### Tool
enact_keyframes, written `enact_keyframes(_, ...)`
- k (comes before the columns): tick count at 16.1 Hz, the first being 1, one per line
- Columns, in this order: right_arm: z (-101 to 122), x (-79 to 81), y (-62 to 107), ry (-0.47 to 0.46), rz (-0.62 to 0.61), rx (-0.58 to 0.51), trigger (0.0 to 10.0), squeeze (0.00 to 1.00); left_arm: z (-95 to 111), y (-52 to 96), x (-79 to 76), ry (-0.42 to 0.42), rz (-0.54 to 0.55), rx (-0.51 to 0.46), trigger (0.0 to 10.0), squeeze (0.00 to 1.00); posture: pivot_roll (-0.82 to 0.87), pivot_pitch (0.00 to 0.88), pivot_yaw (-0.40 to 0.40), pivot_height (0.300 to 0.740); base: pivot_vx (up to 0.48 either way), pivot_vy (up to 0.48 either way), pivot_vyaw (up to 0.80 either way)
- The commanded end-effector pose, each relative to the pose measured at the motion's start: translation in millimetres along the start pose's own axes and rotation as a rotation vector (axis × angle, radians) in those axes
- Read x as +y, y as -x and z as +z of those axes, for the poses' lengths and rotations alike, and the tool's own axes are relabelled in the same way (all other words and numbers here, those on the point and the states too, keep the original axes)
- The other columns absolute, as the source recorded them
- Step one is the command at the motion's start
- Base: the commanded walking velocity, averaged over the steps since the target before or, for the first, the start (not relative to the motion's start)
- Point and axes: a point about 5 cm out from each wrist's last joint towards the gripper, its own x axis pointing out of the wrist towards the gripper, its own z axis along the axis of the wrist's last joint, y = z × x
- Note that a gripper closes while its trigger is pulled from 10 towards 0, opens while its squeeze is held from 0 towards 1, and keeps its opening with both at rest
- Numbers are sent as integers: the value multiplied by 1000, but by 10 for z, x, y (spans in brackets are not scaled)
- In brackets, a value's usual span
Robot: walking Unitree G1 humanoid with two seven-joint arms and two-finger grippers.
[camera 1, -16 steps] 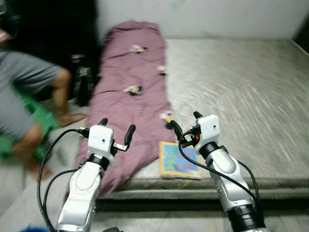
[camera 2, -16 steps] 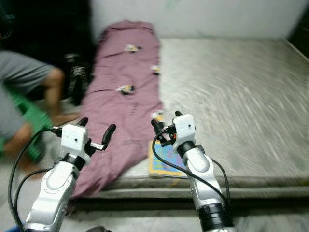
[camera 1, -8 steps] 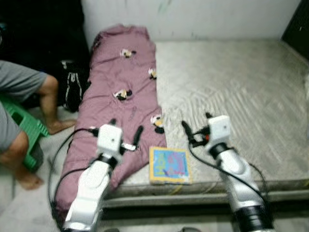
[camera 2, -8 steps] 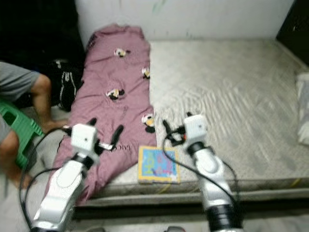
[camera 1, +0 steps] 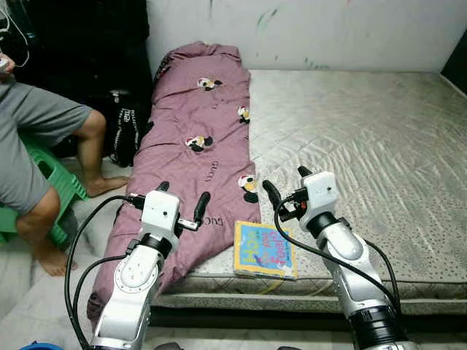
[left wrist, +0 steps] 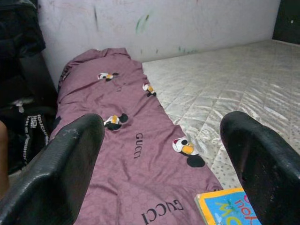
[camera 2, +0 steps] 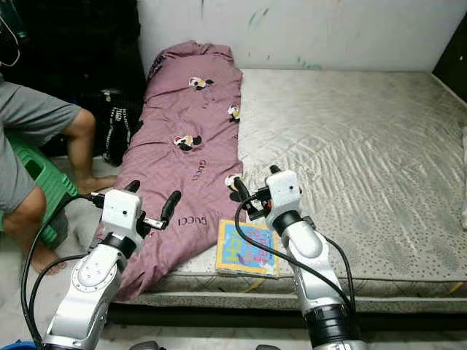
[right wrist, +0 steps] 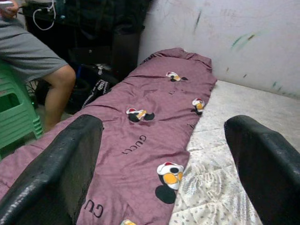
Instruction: Clean up the room
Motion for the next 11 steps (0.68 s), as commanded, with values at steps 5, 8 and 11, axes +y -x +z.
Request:
enact_keyframes(5,-40,-84,74,-23,-62,2,10000,0,-34,18,45,4,11,16,10000,0,-34,0,4,740,0,0,0)
enact_keyframes(8,-35,-105,86,-31,-80,-2,10000,0,-35,18,59,4,17,16,10000,0,-36,0,8,740,0,-166,0)
enact_keyframes(11,-70,-107,118,-23,-82,13,10000,0,-26,5,62,4,16,11,10000,0,-39,0,8,740,0,-254,0)
